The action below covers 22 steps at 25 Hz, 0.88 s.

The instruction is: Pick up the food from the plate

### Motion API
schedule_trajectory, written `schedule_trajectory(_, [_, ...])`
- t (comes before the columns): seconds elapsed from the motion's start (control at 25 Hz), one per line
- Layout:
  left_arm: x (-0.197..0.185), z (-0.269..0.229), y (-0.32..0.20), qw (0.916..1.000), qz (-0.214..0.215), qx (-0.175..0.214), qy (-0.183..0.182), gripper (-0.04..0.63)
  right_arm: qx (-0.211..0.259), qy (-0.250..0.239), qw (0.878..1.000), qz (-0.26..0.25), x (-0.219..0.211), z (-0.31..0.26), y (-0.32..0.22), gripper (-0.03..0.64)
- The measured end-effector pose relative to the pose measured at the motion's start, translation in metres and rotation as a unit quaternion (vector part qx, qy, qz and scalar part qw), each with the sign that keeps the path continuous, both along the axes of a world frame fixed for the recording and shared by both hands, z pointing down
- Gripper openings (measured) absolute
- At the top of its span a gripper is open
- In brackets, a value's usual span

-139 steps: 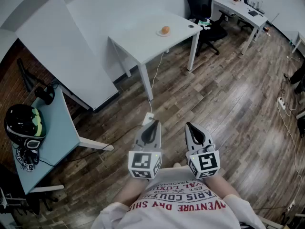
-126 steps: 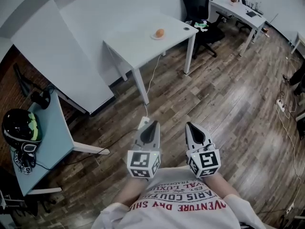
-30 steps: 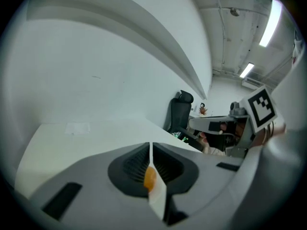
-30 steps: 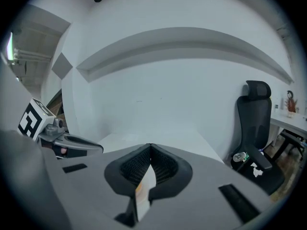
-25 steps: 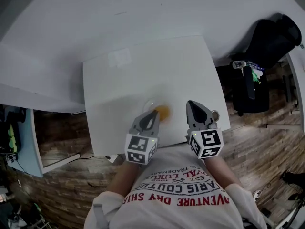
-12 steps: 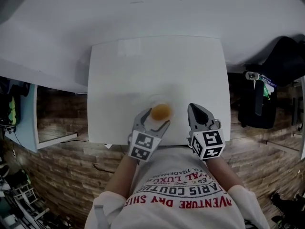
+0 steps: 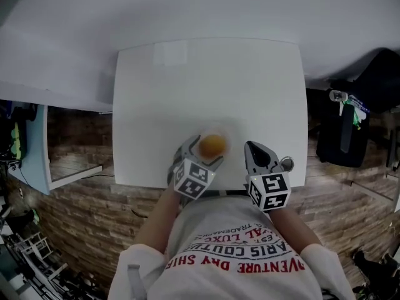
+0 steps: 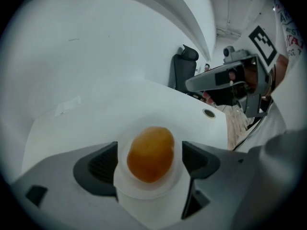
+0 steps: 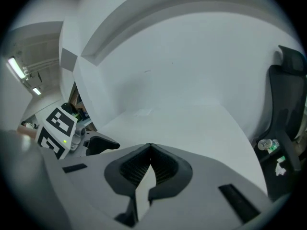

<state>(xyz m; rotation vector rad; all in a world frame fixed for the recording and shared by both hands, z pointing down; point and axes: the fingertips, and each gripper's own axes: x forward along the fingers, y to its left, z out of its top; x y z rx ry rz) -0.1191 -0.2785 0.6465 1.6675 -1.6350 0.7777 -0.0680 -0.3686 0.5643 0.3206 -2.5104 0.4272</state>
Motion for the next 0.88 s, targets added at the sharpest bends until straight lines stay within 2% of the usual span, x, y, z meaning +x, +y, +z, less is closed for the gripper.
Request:
schedule_trajectory(0.4, [0.012,0.036,-0.011,0.9946,0.075,-0.072,-0.001,0.400,-0.049,0.008,0.999,0.004,0.000,0.015,0.002,0.011])
schedule_trajectory(0.52, [0.011,0.042,-0.013,0.9941,0.073,-0.079,0.002,0.400,-0.052,0.008,0.999,0.013,0.002,0.016,-0.003,0.011])
schedule_trajectory(0.68, [0.013,0.043,-0.016,0.9950,0.056,-0.077,0.031,0.400,-0.055,0.013,0.998,0.021,0.006,0.019,-0.008,0.011])
schedule_trajectory(0.88, [0.007,0.044,-0.016,0.9940,0.071,-0.082,0.015,0.364,-0.045,0.010,0.999,0.020,0.002,0.016,-0.010,0.011])
